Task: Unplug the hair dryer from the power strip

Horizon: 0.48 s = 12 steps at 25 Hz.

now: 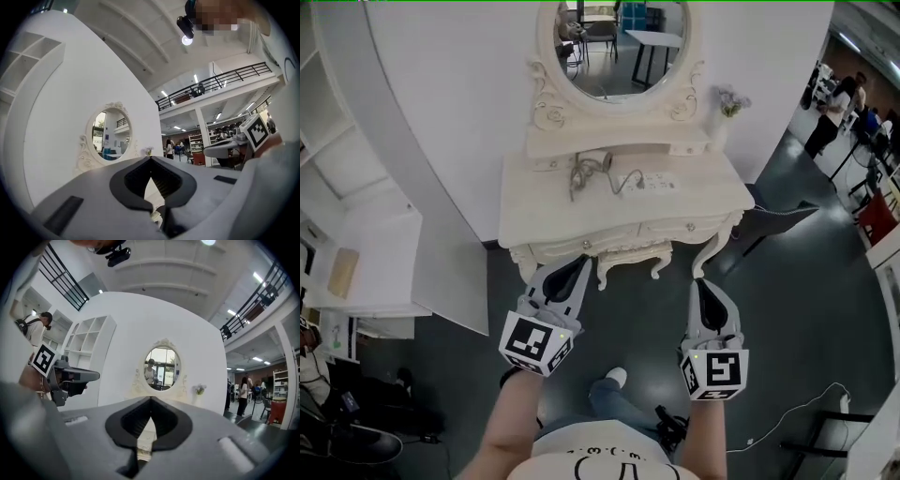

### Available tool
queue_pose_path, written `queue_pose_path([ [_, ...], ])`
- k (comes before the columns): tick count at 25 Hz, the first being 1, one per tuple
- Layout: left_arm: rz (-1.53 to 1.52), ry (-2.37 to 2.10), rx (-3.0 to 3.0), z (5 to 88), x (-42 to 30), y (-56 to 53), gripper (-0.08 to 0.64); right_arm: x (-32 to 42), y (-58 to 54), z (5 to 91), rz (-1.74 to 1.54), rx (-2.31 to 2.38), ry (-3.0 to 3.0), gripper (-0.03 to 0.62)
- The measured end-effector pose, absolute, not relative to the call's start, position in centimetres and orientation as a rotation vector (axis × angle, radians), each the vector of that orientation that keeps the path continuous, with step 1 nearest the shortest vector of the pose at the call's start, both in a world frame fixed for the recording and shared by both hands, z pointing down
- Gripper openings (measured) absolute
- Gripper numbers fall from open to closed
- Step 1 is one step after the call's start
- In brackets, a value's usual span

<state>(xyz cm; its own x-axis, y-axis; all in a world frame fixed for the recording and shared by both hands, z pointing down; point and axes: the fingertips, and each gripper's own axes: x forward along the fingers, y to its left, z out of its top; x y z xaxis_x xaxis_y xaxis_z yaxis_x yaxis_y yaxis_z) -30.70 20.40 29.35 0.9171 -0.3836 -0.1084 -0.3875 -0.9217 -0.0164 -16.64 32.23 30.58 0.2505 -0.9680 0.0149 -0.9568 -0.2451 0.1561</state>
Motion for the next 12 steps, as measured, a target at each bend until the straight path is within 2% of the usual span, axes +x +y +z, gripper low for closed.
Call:
queue_pose_path([
  [12, 0.158, 0.669, -3.122, 30.5, -22.9, 12.6, -0.002, -9.4, 24.5, 31.0, -0.084, 2.313, -1.842, -0.006],
])
